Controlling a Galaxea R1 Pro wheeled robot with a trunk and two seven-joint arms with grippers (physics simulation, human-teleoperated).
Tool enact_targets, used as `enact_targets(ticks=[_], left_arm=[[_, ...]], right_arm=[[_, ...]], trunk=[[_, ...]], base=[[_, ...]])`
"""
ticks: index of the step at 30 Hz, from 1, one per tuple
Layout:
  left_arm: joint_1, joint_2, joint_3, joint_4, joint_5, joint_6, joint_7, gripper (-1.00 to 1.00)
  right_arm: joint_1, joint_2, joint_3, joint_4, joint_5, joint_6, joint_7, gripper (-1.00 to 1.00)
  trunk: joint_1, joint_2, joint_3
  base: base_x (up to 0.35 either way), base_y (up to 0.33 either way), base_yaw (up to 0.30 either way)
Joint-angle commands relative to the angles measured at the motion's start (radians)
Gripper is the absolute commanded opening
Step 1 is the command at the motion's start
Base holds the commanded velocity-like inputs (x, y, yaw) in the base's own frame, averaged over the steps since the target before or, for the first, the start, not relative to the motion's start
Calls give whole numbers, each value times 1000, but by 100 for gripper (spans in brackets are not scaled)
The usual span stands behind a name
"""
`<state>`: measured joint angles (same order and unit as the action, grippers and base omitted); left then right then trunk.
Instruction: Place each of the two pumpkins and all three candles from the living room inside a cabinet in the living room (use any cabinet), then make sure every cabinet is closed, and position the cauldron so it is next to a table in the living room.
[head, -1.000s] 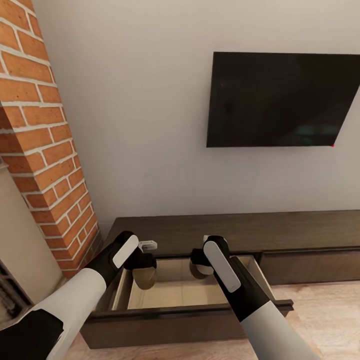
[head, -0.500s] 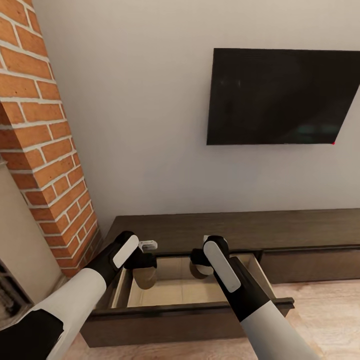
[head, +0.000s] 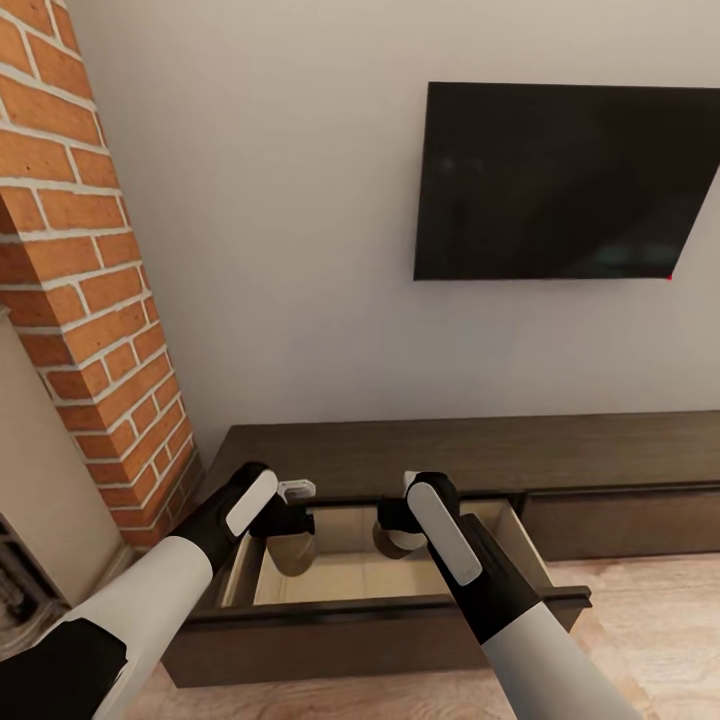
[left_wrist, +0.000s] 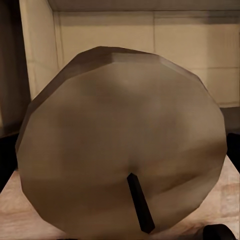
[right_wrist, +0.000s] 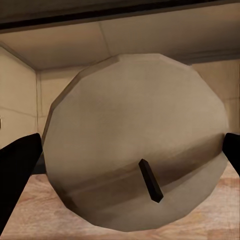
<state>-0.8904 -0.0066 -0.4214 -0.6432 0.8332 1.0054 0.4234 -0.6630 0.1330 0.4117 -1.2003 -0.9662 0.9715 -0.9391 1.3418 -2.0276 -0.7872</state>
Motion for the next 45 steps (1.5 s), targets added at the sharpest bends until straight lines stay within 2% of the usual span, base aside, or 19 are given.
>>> enact_targets(ticks=[1, 18, 26, 45], left_arm=[[-1, 0, -3, -1, 9, -1, 7, -100], [-1, 0, -5, -1, 9, -37, 6, -100], [-1, -1, -5, -1, 9, -64, 5, -100], [-1, -2, -5, 1, 9, -68, 6, -100]], right_arm=[[-1, 0, 1, -1, -8, 3, -10, -100], [-1, 0, 1, 1, -8, 4, -8, -100], [-1, 0, 1, 1, -9, 4, -7, -100], [-1, 0, 1, 1, -9, 4, -7, -100]], trunk=[[4, -8, -4], [69, -127, -57], [69, -127, -57], [69, -127, -57]], base=[[0, 0, 0], [0, 0, 0], [0, 0, 0], [119, 0, 0]])
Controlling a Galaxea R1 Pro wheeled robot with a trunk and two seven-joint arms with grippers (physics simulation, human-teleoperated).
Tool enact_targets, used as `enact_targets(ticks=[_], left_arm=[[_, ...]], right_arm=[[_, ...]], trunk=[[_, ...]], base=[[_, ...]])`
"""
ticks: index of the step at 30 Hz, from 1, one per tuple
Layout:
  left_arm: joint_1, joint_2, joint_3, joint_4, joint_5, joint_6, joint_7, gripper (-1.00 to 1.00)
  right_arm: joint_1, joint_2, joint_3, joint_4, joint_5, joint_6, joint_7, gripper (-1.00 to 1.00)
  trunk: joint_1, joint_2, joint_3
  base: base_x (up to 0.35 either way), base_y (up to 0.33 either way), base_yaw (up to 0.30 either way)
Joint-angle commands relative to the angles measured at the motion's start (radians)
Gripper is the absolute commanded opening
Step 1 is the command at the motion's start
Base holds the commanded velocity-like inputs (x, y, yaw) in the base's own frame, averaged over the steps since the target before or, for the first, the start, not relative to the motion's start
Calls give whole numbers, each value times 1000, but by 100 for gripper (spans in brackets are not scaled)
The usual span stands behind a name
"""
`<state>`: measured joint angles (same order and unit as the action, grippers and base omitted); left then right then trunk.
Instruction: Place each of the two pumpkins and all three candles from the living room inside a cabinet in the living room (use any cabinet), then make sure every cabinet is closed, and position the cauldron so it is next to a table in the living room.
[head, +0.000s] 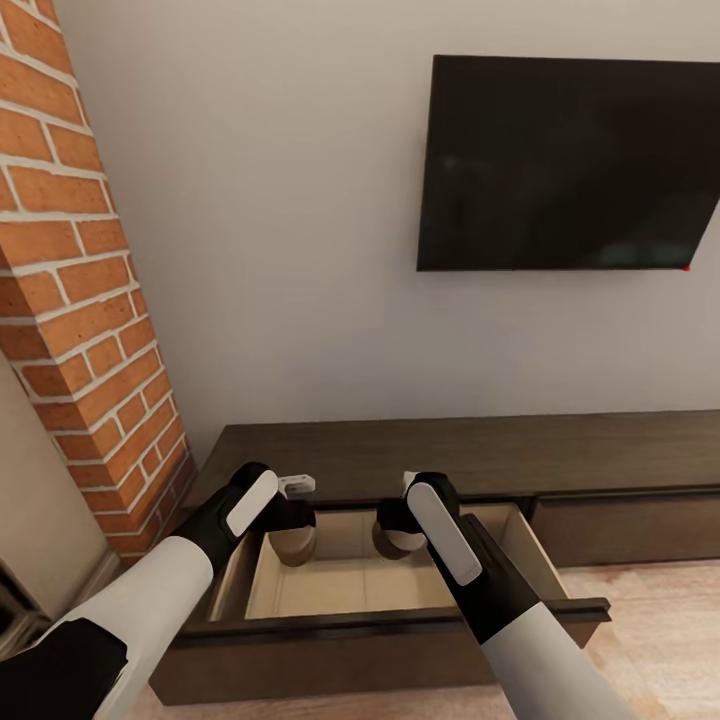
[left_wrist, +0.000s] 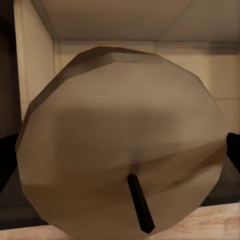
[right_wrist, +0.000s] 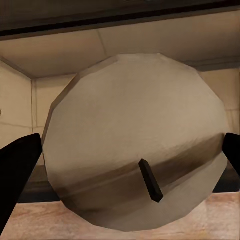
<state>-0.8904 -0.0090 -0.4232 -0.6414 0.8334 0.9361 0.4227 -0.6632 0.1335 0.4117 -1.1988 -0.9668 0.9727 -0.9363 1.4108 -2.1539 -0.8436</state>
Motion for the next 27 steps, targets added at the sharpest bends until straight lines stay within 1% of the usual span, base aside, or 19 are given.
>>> enact_targets(ticks=[1, 11, 27], left_arm=[[-1, 0, -3, -1, 9, 1, 7, -100], [-1, 1, -3, -11, 9, 1, 6, -100], [-1, -2, -5, -10, 9, 1, 7, -100]], right_arm=[[-1, 0, 1, -1, -9, 3, -10, -100], [-1, 0, 1, -1, -9, 3, -10, -100], [-1, 0, 1, -1, -9, 3, -10, -100]], trunk=[[0, 0, -1], [0, 0, -1], [61, -112, -51]], base=[[44, 0, 0], [13, 0, 0], [0, 0, 0]])
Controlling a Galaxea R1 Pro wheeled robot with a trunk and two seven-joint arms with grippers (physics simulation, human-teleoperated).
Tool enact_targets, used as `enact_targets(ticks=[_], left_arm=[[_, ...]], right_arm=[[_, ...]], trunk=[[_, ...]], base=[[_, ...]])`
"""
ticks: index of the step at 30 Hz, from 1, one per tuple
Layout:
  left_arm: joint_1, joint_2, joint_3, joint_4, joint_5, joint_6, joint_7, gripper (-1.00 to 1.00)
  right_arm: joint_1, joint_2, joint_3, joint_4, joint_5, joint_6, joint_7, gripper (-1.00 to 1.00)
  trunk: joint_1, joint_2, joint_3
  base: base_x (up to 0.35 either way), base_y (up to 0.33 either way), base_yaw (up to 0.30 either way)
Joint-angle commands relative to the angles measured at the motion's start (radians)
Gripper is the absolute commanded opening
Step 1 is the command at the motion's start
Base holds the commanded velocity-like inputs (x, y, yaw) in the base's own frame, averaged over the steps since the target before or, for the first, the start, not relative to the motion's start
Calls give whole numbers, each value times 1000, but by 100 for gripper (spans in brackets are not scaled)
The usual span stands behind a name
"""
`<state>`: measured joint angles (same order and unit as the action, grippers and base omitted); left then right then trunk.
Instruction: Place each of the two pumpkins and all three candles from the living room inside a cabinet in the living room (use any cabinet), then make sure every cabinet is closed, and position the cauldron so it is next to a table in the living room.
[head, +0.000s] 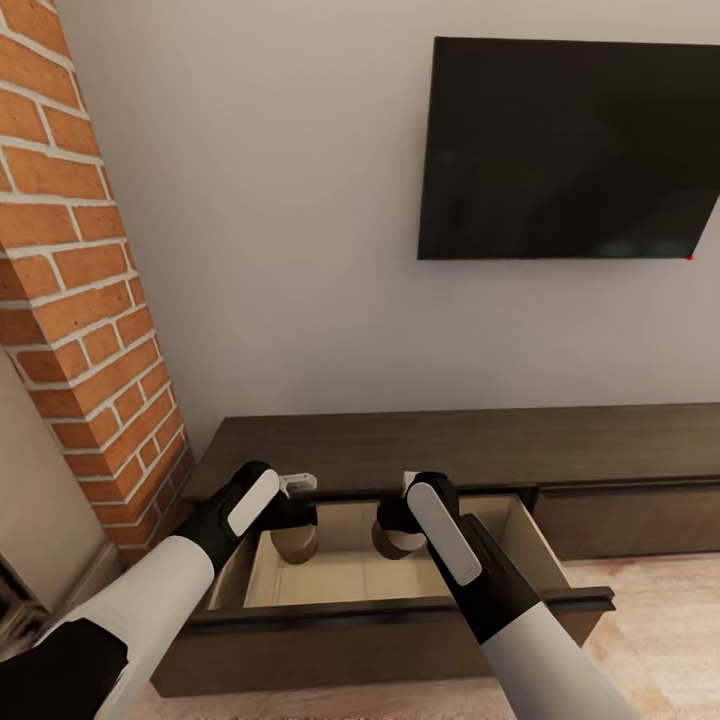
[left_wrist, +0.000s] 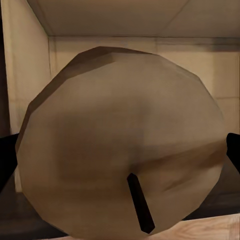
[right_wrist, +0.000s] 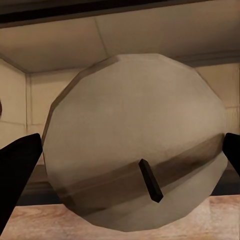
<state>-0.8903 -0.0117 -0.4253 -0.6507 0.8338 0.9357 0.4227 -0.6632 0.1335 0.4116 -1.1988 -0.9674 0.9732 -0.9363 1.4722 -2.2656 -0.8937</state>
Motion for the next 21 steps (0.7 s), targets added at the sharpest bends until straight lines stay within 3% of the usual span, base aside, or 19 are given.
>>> enact_targets(ticks=[1, 21], left_arm=[[-1, 0, -3, 0, 8, 0, 7, -100], [-2, -3, -6, -1, 4, -42, 5, -100]], right_arm=[[-1, 0, 1, -1, -8, 2, -10, -100], [-1, 0, 1, -1, -8, 2, -10, -100]], trunk=[[4, -8, -4], [80, -148, -67]], base=[[0, 0, 0], [0, 0, 0]])
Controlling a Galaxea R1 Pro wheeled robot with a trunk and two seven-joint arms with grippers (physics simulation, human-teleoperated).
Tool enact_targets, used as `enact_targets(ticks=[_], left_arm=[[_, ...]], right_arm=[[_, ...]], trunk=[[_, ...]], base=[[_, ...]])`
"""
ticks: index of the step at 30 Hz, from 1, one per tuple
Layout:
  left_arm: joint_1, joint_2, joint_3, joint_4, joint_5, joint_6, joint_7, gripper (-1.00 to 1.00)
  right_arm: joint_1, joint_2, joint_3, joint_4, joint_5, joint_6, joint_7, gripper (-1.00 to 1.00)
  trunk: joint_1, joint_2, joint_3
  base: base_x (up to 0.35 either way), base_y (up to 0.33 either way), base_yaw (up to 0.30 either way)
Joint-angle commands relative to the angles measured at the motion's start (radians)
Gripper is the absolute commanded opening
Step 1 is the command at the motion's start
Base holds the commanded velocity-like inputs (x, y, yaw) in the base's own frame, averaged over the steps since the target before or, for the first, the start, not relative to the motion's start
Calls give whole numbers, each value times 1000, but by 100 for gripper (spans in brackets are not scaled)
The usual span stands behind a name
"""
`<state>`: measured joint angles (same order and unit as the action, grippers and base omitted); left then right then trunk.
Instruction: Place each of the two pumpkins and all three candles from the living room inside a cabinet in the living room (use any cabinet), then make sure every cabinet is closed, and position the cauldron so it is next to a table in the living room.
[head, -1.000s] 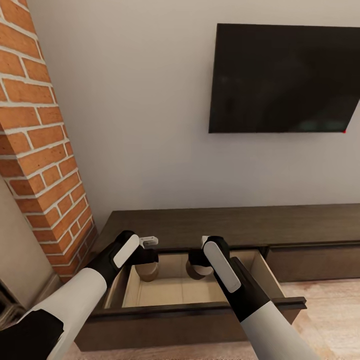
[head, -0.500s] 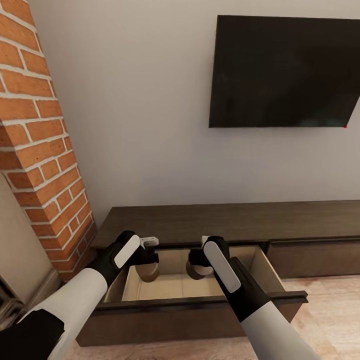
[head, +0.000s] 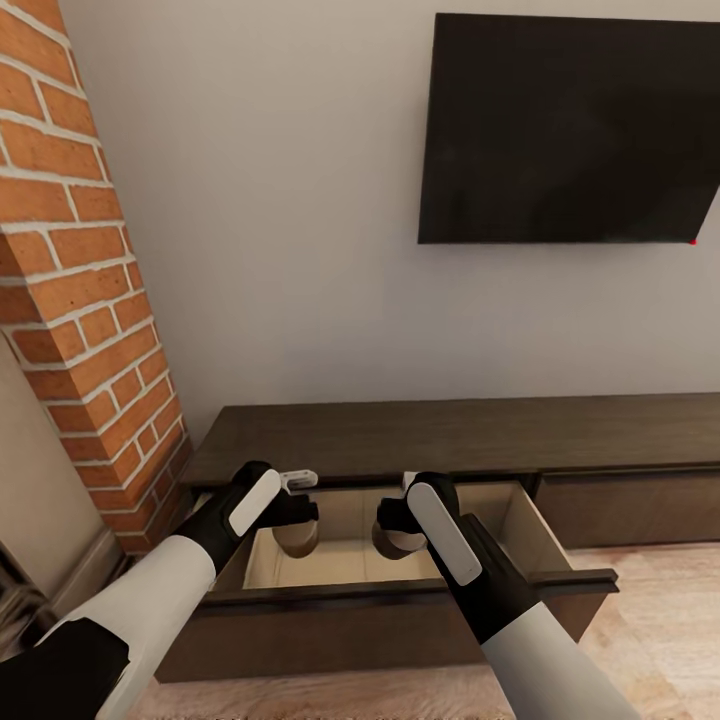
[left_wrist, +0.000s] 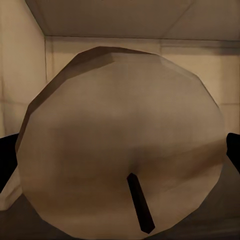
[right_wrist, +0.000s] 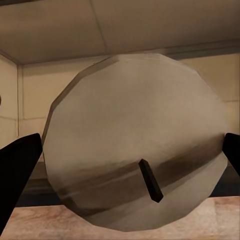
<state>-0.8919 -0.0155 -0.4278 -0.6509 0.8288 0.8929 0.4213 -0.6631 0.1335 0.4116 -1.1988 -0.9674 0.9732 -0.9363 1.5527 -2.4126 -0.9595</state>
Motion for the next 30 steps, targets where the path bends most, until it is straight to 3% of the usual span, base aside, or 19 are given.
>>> enact_targets(ticks=[1, 30], left_arm=[[-1, 0, -3, -2, 9, 0, 7, -100], [-2, -3, -1, 9, 11, 7, 6, -100]], right_arm=[[-1, 0, 1, -1, -8, 2, -10, -100], [-1, 1, 11, 4, -7, -4, -8, -100]], trunk=[[4, -8, -4], [11, -22, -10]], base=[[0, 0, 0], [38, 0, 0]])
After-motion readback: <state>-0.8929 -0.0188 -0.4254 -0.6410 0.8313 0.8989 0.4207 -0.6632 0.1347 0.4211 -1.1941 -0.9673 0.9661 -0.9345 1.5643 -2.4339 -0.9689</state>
